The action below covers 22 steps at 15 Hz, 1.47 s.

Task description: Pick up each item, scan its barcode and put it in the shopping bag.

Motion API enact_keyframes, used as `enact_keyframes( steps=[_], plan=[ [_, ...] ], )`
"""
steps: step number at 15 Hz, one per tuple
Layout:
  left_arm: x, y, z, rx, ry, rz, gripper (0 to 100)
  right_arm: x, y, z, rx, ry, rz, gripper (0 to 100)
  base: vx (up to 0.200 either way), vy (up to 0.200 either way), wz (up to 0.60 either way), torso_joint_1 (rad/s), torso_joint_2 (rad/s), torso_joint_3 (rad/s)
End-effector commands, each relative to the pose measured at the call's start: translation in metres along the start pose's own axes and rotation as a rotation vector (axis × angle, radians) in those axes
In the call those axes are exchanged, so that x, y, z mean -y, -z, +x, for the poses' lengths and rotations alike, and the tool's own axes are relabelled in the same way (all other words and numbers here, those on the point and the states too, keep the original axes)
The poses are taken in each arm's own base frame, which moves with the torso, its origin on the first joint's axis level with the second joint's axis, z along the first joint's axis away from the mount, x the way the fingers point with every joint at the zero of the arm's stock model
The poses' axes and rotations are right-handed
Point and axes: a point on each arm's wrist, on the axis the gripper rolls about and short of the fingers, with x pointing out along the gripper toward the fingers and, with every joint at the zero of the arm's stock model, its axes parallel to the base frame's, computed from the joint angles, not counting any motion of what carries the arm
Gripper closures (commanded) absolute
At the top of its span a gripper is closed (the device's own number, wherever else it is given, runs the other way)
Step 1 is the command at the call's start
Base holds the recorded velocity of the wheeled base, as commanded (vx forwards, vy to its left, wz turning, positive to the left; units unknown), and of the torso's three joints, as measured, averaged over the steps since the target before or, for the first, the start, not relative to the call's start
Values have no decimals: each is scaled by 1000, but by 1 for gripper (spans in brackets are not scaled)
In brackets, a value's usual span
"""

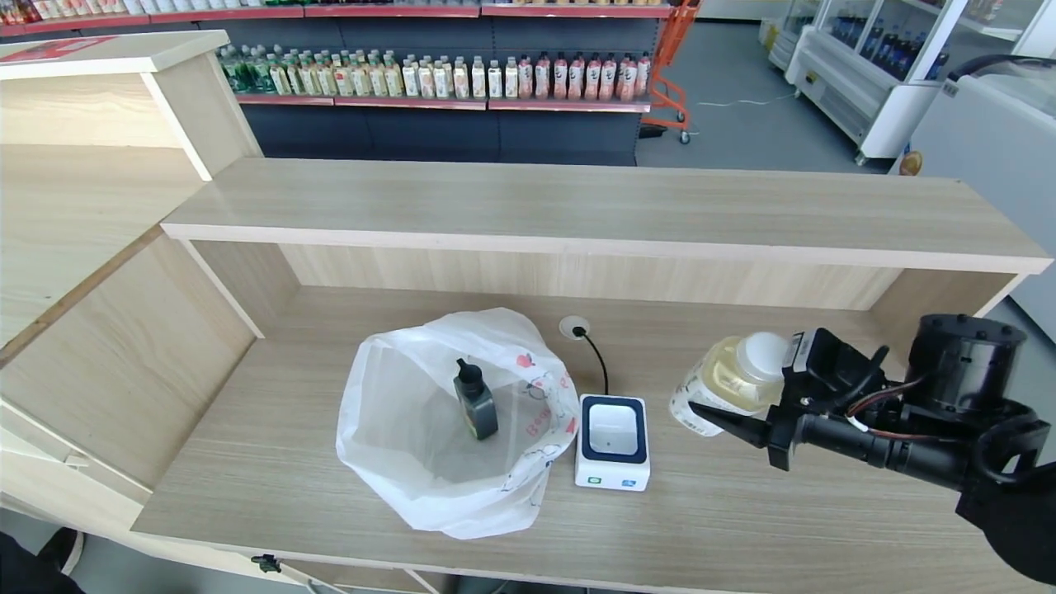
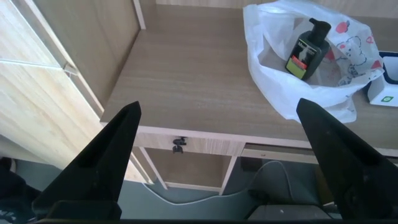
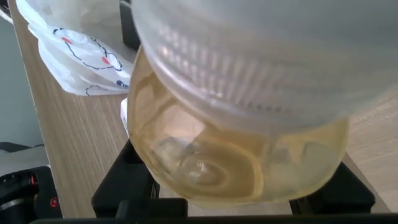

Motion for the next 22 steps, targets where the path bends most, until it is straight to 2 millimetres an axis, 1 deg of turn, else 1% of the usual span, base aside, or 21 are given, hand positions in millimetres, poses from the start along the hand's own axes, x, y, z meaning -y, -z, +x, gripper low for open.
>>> enact_keyframes(
  steps=[1, 3, 5, 6, 8, 11, 15, 22],
  plan=[
    [0, 0, 0, 0, 1, 0, 0, -11, 13, 17, 10, -77, -18, 100, 0, 0, 0, 0, 0, 0],
    [0, 0, 0, 0, 1, 0, 0, -16, 23, 29, 46, -113, -58, 100, 0, 0, 0, 0, 0, 0],
    [0, 0, 0, 0, 0, 0, 0, -20, 36, 37, 99, -136, -124, 100, 0, 0, 0, 0, 0, 0],
    [0, 0, 0, 0, 1, 0, 0, -21, 39, 39, 113, -133, -135, 100, 0, 0, 0, 0, 0, 0],
    [0, 0, 0, 0, 0, 0, 0, -23, 38, 41, 119, -140, -144, 100, 0, 0, 0, 0, 0, 0],
    [0, 0, 0, 0, 1, 0, 0, -21, 40, 41, 118, -133, -181, 100, 0, 0, 0, 0, 0, 0],
    [0, 0, 0, 0, 0, 0, 0, -23, 46, 45, 107, -133, -194, 100, 0, 0, 0, 0, 0, 0],
    [0, 0, 0, 0, 0, 0, 0, -14, 55, 64, 147, -102, -241, 100, 0, 0, 0, 0, 0, 0]
  ],
)
